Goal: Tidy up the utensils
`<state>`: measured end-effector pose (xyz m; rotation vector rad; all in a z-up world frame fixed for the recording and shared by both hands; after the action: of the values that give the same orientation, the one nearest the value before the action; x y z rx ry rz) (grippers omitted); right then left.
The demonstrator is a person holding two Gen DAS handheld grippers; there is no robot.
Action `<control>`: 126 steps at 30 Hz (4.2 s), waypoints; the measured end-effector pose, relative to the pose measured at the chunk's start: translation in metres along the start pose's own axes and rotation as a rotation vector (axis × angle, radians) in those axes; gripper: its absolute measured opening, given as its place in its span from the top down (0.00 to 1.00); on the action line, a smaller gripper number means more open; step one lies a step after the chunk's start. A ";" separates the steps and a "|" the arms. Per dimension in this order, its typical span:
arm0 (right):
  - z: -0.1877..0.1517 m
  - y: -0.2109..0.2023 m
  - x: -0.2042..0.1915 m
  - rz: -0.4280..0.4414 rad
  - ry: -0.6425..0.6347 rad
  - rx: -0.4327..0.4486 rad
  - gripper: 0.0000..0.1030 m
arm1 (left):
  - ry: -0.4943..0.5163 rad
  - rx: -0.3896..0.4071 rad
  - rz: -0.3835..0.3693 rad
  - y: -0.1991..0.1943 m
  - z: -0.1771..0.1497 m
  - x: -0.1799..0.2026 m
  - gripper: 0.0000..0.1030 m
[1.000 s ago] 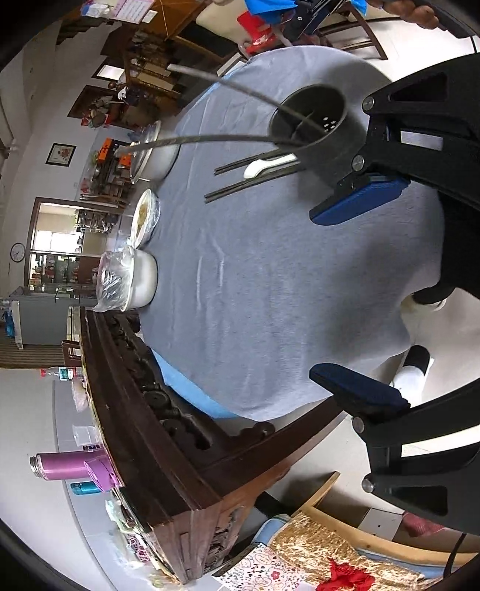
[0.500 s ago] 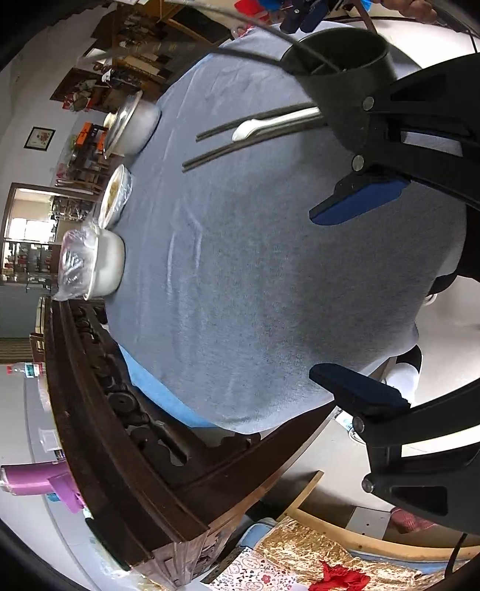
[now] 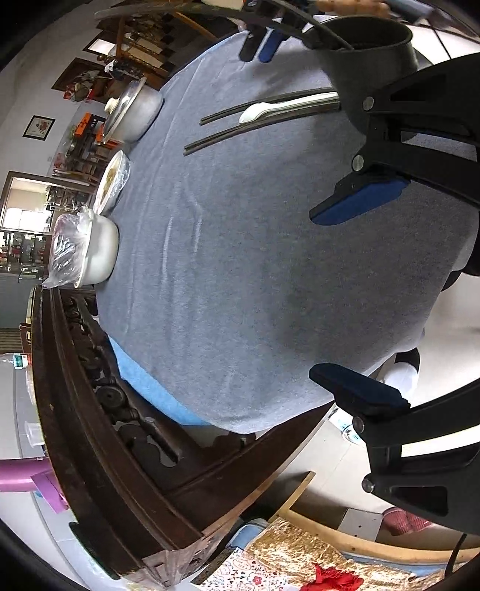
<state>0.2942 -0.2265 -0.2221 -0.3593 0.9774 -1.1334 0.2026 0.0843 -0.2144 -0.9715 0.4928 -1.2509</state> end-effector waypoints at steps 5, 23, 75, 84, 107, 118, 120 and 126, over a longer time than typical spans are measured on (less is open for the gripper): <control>0.029 0.021 0.000 -0.028 -0.026 -0.004 0.63 | -0.034 0.008 0.008 0.000 0.009 -0.007 0.25; 0.048 0.090 0.010 -0.313 -0.277 -0.154 0.84 | -0.049 -0.020 0.024 0.004 0.000 -0.018 0.25; 0.061 0.077 0.046 -0.277 -0.197 -0.142 0.81 | 0.280 -0.200 -0.188 0.151 0.089 0.215 0.25; 0.060 0.075 0.047 -0.258 -0.200 -0.129 0.82 | 0.290 -0.223 -0.142 0.167 0.084 0.210 0.23; 0.067 0.092 0.035 -0.419 -0.311 -0.312 0.86 | 0.333 -0.306 -0.107 0.156 0.084 0.197 0.46; 0.061 0.080 0.038 -0.377 -0.269 -0.207 0.94 | 0.267 -0.244 -0.117 0.148 0.090 0.185 0.95; 0.058 0.070 0.041 -0.367 -0.241 -0.176 0.94 | 0.240 -0.240 -0.125 0.142 0.091 0.174 0.95; 0.053 0.017 0.043 -0.324 -0.181 -0.029 0.94 | 0.135 -0.179 -0.176 0.110 0.105 0.139 0.95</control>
<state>0.3499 -0.2686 -0.2243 -0.6493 0.7938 -1.3531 0.3857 -0.0098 -0.2239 -1.1040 0.6439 -1.4561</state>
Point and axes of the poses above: each gripper's, at about its wrist camera, not at the fingertips, and y roughly the way its jaws point, x to its right, z to its top, the point moved 8 cm from there along y, roughly the way its jaws point, and after that the axes turned 14 degrees about -y, right-handed, at the moved point
